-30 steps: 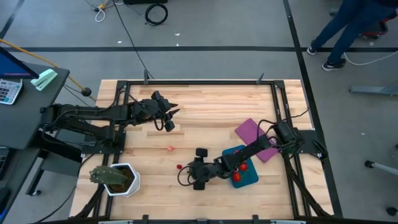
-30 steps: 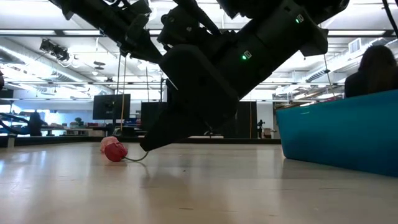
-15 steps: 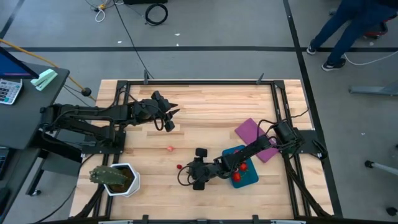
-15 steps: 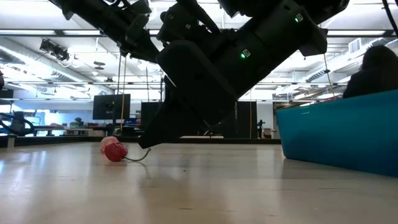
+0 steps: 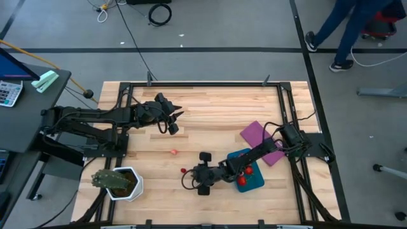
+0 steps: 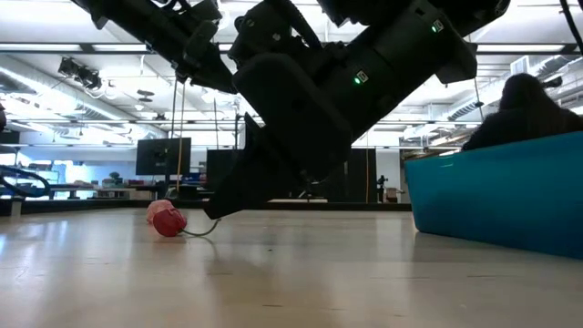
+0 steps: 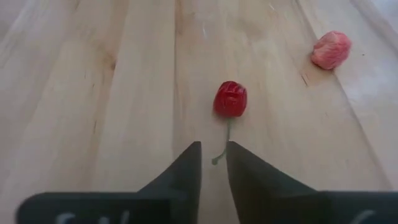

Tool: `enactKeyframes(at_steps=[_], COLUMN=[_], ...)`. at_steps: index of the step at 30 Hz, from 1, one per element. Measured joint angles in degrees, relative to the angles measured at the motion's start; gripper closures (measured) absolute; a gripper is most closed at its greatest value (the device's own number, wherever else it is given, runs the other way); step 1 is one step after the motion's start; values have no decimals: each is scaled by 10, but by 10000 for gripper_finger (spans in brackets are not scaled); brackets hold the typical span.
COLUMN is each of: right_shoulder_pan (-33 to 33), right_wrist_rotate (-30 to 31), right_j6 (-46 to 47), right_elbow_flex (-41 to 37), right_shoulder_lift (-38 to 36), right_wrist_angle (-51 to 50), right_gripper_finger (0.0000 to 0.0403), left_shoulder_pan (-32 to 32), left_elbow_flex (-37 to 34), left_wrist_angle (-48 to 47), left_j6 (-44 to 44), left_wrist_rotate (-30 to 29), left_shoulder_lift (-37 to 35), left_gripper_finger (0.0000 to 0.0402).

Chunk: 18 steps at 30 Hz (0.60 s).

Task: Pick and placing Produce into tupperware
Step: Put the red cherry into the blue bin

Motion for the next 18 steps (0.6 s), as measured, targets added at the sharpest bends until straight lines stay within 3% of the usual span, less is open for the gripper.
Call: enactKeyframes(at_steps=[8, 18], right_shoulder_pan=[-14, -20], right_wrist_rotate=[0, -16], right_j6=[12, 24], right_elbow_flex=[0, 0], right_shoulder_lift=[0, 0], right_wrist_angle=[-1, -4], right_gripper_finger=[395, 394], left_shoulder_pan=[0, 0], left_elbow_flex=[0, 0], left_wrist_angle=[0, 0], left_j6=[0, 0], left_wrist_rotate=[0, 0], left_shoulder_lift=[0, 0], left_gripper_finger=[292, 292])
